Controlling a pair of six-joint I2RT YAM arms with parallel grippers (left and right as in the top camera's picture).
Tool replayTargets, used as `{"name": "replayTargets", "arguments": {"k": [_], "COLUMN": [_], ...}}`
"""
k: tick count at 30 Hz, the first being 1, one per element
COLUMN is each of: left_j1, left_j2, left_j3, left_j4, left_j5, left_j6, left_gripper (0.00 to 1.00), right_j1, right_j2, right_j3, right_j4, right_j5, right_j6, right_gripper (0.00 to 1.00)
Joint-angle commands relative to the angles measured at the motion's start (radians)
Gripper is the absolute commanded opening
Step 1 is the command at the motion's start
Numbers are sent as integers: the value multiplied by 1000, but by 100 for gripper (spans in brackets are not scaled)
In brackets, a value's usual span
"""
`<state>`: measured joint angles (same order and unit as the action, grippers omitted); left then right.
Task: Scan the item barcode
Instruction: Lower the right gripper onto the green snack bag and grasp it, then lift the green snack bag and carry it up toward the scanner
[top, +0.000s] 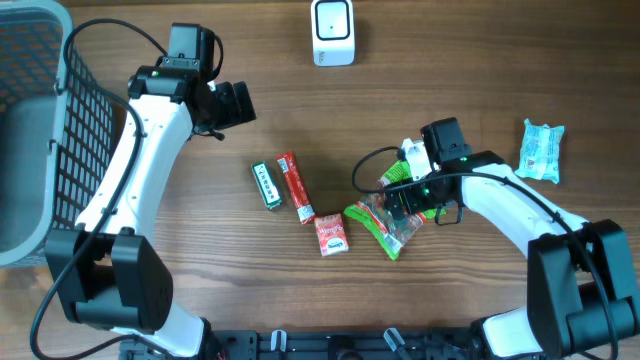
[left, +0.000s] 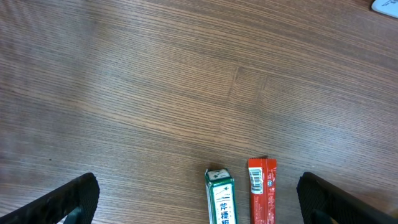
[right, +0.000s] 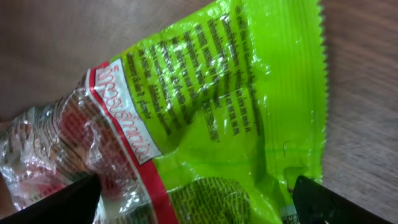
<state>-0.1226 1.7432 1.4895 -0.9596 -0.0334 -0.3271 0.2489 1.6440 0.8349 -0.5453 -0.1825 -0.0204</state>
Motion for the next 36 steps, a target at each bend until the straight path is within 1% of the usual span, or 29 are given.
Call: {"name": "replayTargets", "arguments": {"k": [1, 3, 8, 9, 10, 11, 12, 15, 17, 18, 19, 20, 22, 23, 24, 25, 26, 28, 30, 31, 32, 33, 36], "left_j1": [1, 1, 1, 1, 1, 1, 1, 1, 1, 1, 1, 1, 1, 1, 1, 1, 1, 1, 1, 1, 1, 1, 1], "left_j2": [6, 6, 6, 6, 6, 6, 6, 6, 6, 6, 6, 6, 6, 6, 6, 6, 6, 6, 6, 6, 6, 6, 6], "left_j3": [-5, -5, -5, -5, -5, -5, -5, -5, -5, -5, -5, -5, -5, -5, -5, -5, -5, -5, -5, -5, -5, -5, -5], "left_j4": [2, 2, 2, 2, 2, 2, 2, 2, 3, 2, 2, 2, 2, 2, 2, 3, 2, 2, 2, 2, 2, 2, 2], "left_j5": [-13, -13, -13, -13, -13, -13, -13, -13, -13, -13, -13, -13, -13, -13, -13, -13, -13, -13, -13, -13, -13, -13, -13], "left_j6": [5, 5, 5, 5, 5, 5, 5, 5, 5, 5, 5, 5, 5, 5, 5, 5, 5, 5, 5, 5, 5, 5, 5], "left_gripper": [100, 100, 100, 100, 100, 100, 100, 100, 100, 100, 100, 100, 100, 100, 100, 100, 100, 100, 100, 100, 100, 100, 100], "right_j1": [-40, -58, -80, -80, -80, -80, -78, -54, -33, -25, -20, -20, -20, -20, -20, -20, -20, -24, -26, -26, -26, -26, -26], "right_j2": [22, 22, 22, 22, 22, 22, 22, 22, 22, 22, 22, 22, 22, 22, 22, 20, 17, 3, -21, -31, -39, -49, -87], "right_j3": [-31, -31, -31, -31, -31, -31, -31, -32, -33, -36, -41, -45, -51, -52, -51, -47, -38, -13, 12, 18, 19, 19, 19], "right_j4": [51, 58, 54, 47, 38, 31, 25, 29, 28, 31, 34, 34, 33, 32, 33, 33, 31, 29, 28, 29, 29, 29, 27], "right_j5": [135, 175, 181, 182, 182, 182, 183, 188, 199, 209, 212, 212, 212, 211, 208, 198, 185, 114, 55, 49, 50, 54, 53], "right_j6": [189, 235, 240, 240, 240, 240, 235, 229, 226, 226, 227, 227, 224, 202, 200, 200, 196, 153, 143, 144, 143, 133, 68], "right_gripper": [100, 100, 99, 98, 95, 86, 83, 82, 75, 68, 64, 62, 61, 55, 30, 8, 4, 4, 4, 34, 57, 68, 76]}}
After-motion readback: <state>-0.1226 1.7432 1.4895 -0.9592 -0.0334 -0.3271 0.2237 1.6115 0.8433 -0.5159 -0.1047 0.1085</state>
